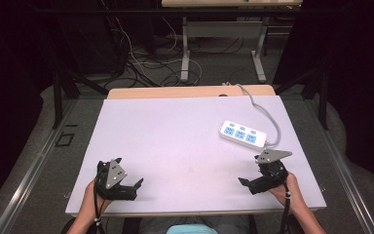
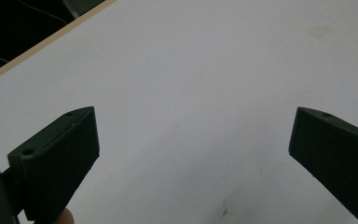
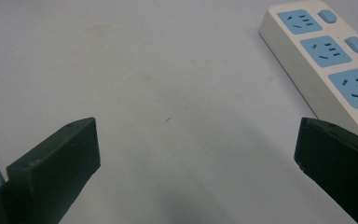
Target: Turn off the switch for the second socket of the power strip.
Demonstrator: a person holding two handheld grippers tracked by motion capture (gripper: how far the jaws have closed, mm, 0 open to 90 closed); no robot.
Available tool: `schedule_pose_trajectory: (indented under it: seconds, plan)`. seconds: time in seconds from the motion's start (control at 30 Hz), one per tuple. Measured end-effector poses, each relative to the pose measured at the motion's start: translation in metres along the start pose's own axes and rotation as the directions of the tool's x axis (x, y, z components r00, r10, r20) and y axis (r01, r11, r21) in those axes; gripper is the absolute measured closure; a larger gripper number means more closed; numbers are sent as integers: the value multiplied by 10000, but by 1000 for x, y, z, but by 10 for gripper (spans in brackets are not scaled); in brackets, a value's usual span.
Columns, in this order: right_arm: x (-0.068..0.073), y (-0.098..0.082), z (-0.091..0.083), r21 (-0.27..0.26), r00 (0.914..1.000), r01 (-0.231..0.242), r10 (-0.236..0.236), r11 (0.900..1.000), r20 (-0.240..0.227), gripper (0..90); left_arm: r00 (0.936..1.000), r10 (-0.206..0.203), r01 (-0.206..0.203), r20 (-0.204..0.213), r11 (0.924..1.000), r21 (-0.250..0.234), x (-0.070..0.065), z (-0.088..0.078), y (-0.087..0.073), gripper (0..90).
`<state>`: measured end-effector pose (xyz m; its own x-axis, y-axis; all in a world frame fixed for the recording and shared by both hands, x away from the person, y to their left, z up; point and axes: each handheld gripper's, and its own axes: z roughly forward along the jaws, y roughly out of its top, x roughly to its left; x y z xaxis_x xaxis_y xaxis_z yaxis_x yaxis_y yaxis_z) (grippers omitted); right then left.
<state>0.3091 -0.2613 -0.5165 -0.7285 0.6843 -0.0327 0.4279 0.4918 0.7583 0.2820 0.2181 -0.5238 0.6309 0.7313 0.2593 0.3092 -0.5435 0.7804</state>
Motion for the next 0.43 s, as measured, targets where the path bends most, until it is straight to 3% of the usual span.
schedule_pose_trajectory:
  seconds: [0.43]
  plan:
    - [2,-9,-3,228,9999,146,-146,9996,-28,0,10000,47,-47,2,10000,32,0,1,0,15]
